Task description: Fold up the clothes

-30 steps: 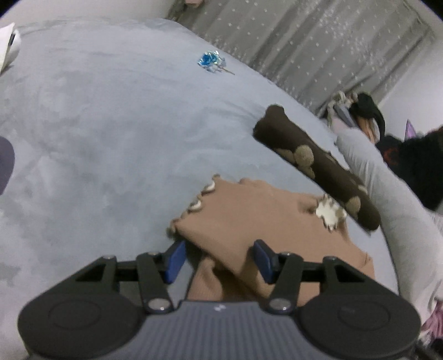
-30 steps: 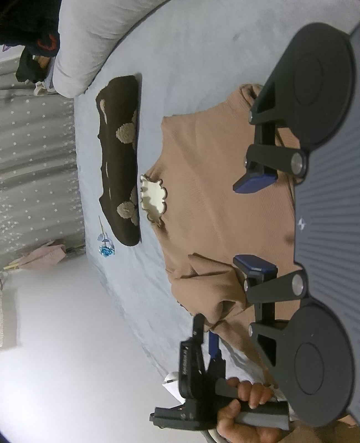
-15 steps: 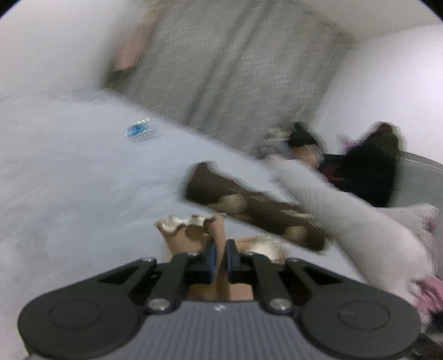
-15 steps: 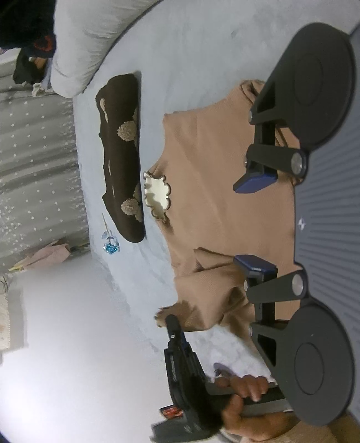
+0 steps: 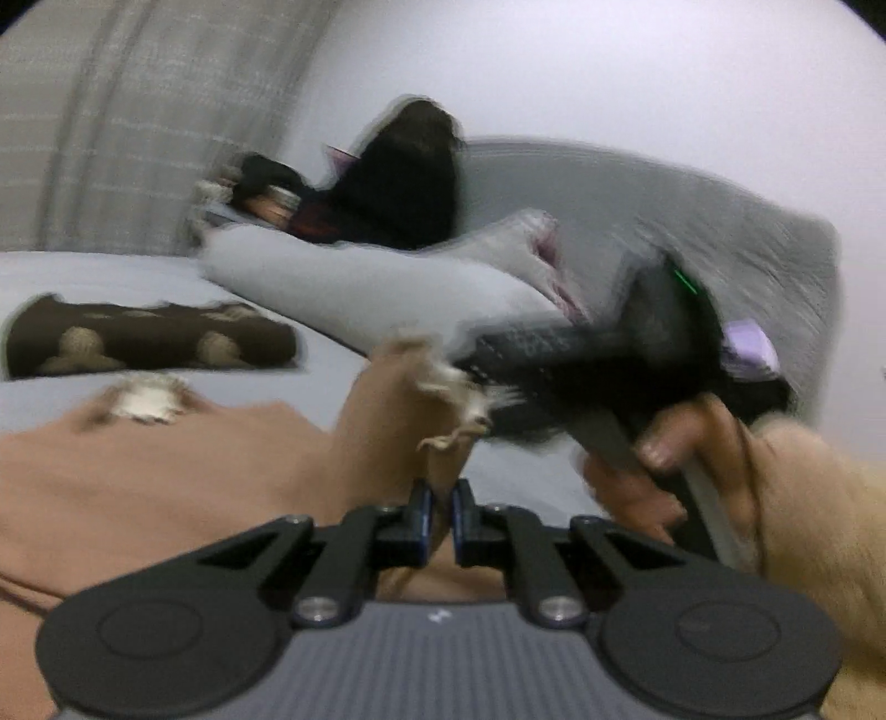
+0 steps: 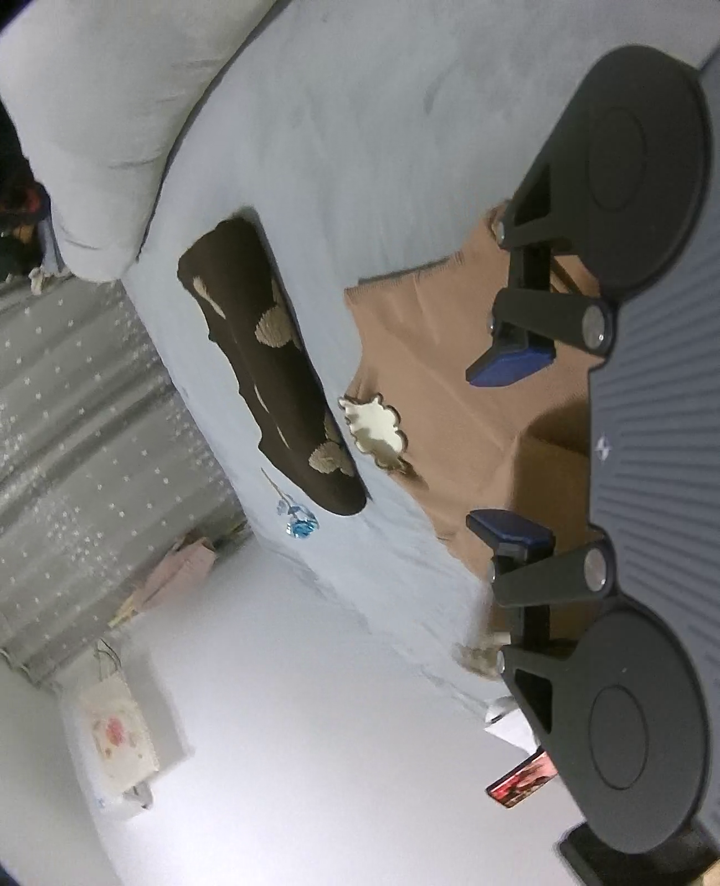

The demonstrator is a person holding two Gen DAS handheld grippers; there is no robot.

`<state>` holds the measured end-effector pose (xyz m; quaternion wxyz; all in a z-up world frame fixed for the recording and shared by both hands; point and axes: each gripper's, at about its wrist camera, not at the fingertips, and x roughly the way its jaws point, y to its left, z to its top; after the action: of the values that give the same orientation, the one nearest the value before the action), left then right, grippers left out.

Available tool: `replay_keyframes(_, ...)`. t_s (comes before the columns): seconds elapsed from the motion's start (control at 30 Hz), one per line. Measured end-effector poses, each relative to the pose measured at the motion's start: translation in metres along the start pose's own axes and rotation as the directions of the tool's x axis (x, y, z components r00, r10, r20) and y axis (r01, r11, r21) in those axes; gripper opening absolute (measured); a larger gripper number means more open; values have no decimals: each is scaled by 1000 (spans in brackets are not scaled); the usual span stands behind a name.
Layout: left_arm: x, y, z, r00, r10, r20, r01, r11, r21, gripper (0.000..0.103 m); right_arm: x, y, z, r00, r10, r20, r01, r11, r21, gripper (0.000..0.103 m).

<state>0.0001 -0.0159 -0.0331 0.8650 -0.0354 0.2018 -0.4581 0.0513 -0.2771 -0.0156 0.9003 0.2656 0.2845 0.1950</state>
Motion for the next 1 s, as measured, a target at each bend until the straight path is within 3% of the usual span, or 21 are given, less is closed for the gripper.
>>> replay_keyframes(0.17, 17, -25, -23, 990, -69, -121, 77, 995, 66, 10, 1, -3, -1, 1000, -2, -28, 2, 1000, 2, 53)
replay_keyframes(0.23, 18, -29, -28, 986, -74, -151, 87, 993, 82, 18, 2, -4, -2, 999, -3, -43, 3, 1000, -1, 53)
replay_keyframes(0.3, 12, -30, -27, 986, -74, -147, 86, 993, 76, 42, 2, -3, -3, 998, -11, -56, 10, 1000, -16, 53)
replay_keyframes(0.4, 0, -15, -18, 994, -40, -99, 42, 999, 25, 60, 1, -3, -5, 997, -20, -76, 17, 999, -40, 53)
replay_keyframes(0.5, -13, 10, -11, 996, 49, -70, -53, 997, -55, 62, 1, -3, -9, 994, -31, -105, 25, 998, -63, 53)
replay_keyframes(0.6, -27, 43, -7, 980, 185, -67, -195, 965, -178, 62, 3, 0, -14, 990, -38, -139, 24, 995, -102, 53)
replay_keyframes(0.7, -45, 72, -6, 944, 323, -71, -329, 900, -285, 62, 5, 7, -21, 984, -36, -176, 8, 988, -157, 53)
replay_keyframes(0.77, -56, 85, -6, 903, 424, -72, -424, 847, -320, 61, 7, 15, -25, 980, -22, -199, -19, 978, -206, 53)
replay_keyframes(0.9, -70, 96, -5, 808, 585, -75, -583, 774, -247, 60, 8, 33, -35, 968, 5, -252, -83, 950, -300, 53)
replay_keyframes(1.0, -74, 102, -7, 754, 649, -100, -656, 738, -158, 60, 8, 46, -45, 949, 36, -313, -158, 914, -374, 53)
